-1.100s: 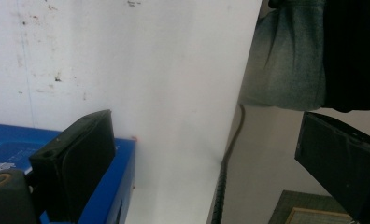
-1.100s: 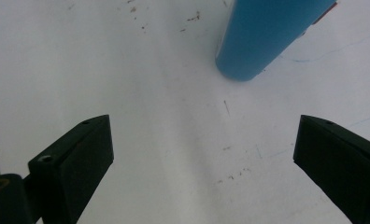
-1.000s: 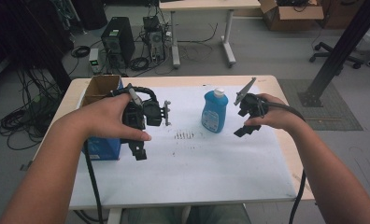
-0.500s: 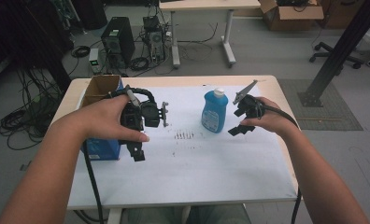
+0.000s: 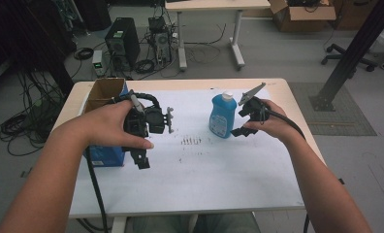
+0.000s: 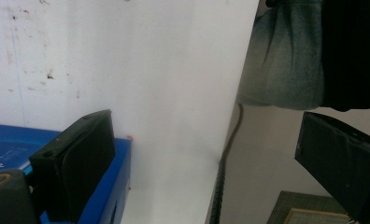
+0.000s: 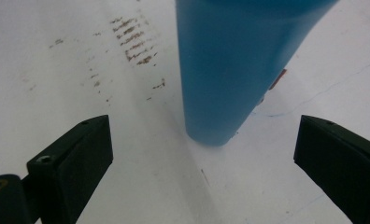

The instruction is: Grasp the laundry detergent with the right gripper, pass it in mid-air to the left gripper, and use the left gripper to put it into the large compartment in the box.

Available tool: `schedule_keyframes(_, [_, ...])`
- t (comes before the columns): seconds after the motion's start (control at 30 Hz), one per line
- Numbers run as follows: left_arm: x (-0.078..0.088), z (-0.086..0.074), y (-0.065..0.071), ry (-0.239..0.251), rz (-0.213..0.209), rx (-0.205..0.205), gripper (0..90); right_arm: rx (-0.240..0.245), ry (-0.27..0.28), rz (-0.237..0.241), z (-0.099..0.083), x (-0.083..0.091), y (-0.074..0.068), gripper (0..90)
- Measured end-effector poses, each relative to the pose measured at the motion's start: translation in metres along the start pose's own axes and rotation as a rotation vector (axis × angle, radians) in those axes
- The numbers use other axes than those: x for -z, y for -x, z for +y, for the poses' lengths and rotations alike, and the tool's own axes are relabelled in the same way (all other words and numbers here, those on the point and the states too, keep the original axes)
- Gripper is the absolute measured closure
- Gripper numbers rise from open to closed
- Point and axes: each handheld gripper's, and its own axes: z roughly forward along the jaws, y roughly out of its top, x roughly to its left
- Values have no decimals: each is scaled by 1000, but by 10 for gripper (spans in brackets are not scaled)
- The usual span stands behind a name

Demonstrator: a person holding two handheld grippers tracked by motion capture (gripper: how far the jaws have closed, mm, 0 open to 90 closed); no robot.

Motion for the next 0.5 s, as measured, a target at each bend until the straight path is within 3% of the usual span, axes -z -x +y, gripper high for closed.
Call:
schedule_keyframes(0.17, [-2,0,-1,3,-4,1,56,-16,16,-24,-3,-7,1,42])
schedule_keyframes(0.5, [-6,4,-3,-3,-12,-8,56,-49,97,-45,-4,-14,-1,40])
